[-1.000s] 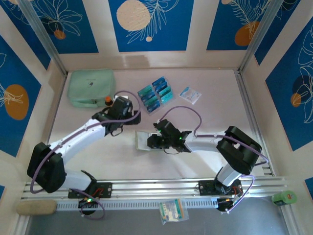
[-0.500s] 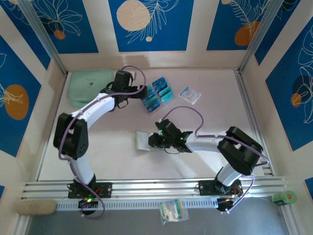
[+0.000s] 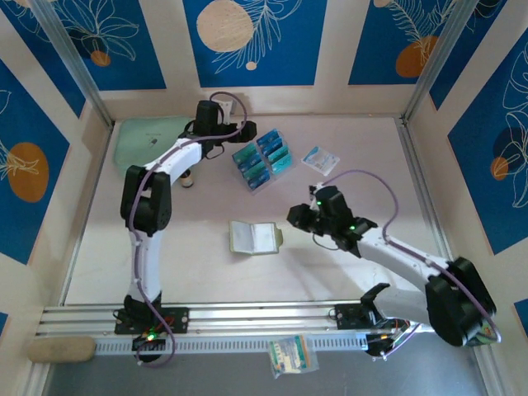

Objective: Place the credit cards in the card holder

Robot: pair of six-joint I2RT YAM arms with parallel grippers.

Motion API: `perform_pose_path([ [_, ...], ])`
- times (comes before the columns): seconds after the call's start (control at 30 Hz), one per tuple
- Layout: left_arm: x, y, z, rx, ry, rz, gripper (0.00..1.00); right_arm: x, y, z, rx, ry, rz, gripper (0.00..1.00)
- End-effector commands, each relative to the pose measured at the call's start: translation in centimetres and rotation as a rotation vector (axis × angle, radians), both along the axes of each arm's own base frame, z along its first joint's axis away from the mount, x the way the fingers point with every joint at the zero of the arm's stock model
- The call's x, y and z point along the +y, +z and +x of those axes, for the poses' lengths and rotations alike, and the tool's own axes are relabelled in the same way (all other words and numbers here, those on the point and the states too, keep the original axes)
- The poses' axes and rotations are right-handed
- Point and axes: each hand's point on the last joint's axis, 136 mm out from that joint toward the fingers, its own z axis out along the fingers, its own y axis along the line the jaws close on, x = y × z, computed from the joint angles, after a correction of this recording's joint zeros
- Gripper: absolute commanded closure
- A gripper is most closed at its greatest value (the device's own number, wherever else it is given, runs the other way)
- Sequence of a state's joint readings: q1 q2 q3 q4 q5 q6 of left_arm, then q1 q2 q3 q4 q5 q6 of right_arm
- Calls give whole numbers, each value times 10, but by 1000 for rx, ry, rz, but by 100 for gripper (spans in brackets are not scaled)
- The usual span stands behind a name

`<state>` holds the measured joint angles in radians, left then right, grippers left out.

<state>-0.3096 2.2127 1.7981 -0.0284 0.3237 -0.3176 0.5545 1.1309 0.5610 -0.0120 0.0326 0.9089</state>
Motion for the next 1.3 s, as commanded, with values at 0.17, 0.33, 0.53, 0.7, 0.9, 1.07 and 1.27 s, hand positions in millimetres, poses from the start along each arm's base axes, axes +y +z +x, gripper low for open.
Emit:
perform_pose_path([
  [0.17, -30, -4, 15, 16, -125, -174, 0, -55, -2, -17, 57, -99, 16, 85],
  [0.33, -43, -9, 18, 40, -156, -276, 0, -69, 0, -21, 65, -132, 27, 85],
  [0.53, -55, -10, 18, 74, -211, -398, 0, -75, 0, -25, 70, -148, 28, 85],
  [0.7, -63, -12, 11, 96, -263, -439, 0, -78, 1, -27, 69, -160, 29, 85],
  [0.9, -75, -11, 0, 123, -332, -493, 0, -80, 3, -29, 66, -168, 31, 85],
  [1.07, -87, -13, -11, 156, -387, -515, 0, -82, 2, -31, 67, -182, 35, 85],
  [1.27, -103, -17, -28, 188, -443, -516, 0, -83, 4, -32, 61, -188, 38, 85],
])
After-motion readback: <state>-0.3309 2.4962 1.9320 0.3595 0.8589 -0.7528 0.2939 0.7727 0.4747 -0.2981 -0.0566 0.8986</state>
